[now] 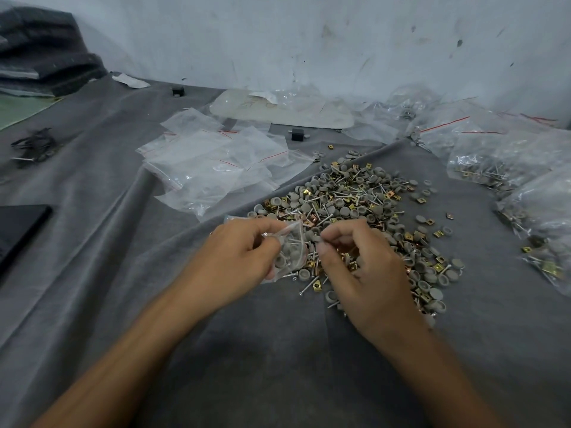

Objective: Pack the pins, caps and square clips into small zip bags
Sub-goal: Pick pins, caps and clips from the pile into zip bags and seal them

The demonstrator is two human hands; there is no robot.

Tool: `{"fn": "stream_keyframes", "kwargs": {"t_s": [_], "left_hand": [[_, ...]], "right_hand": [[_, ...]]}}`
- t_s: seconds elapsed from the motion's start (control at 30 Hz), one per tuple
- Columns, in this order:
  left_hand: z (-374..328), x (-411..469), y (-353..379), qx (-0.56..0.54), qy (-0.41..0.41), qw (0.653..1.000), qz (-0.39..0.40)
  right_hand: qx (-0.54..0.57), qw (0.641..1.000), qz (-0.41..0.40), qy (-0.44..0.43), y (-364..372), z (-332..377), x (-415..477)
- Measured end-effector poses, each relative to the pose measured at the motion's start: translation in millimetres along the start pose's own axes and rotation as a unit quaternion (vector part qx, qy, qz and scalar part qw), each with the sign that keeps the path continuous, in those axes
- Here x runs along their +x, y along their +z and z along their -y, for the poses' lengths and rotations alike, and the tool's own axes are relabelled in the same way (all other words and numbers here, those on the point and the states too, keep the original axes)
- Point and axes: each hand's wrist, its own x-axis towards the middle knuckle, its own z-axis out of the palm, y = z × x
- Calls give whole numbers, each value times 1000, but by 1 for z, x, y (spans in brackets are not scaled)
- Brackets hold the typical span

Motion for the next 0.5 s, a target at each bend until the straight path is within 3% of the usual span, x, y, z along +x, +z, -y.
{"fn": "stream_keyframes", "kwargs": {"t_s": [0.2, 0.33, 0.5], "left_hand": [[0, 0, 0, -6, 12, 1000, 1], [0, 1, -3, -29, -10, 999, -22], [1, 3, -9, -45, -26, 996, -67]], "right_hand": [[53, 996, 67, 7, 1, 0, -4], [67, 996, 47, 25, -5, -4, 0], [-68, 989, 126, -41, -9, -5, -2]]}}
